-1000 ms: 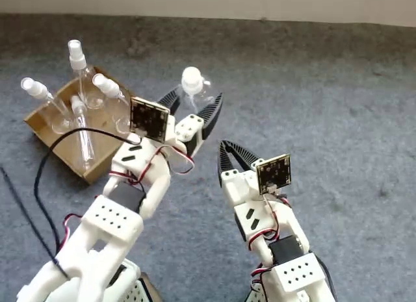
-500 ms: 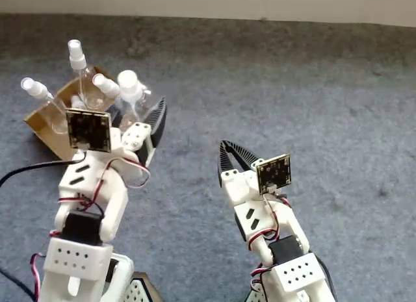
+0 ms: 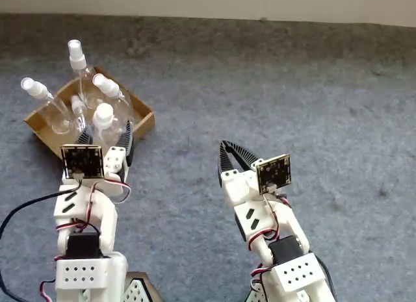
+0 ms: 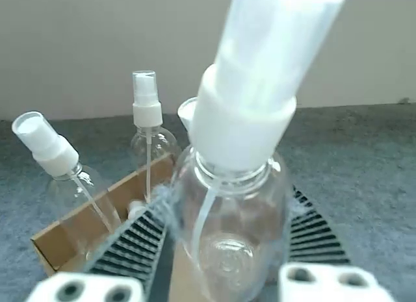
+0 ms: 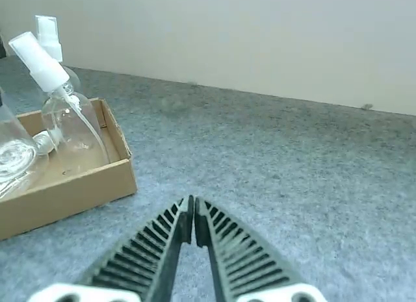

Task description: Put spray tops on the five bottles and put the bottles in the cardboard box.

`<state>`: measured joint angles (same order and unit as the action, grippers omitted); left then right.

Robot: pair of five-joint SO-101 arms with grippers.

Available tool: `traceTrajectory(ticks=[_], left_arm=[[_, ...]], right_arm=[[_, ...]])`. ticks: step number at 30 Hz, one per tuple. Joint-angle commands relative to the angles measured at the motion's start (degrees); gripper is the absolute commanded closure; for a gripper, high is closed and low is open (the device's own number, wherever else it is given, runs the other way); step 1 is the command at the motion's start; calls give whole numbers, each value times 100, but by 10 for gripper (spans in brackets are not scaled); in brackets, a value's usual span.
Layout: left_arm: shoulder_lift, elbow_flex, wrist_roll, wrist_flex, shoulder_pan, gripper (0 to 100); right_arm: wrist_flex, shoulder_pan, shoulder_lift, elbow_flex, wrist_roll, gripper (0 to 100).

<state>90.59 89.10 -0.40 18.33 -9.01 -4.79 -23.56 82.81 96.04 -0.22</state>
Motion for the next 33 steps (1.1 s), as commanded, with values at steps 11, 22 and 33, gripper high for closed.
traceTrajectory(ticks=[11, 22, 33], left_arm=[[-1253, -1086, -9, -457, -426, 943], [-3099, -875, 316, -2145, -760, 941], [-4910, -892, 316, -3719, -787, 941]], right_arm=[[-198, -48, 57, 681, 62, 994], [-198, -40, 57, 681, 62, 994], [-198, -40, 48, 681, 62, 994]])
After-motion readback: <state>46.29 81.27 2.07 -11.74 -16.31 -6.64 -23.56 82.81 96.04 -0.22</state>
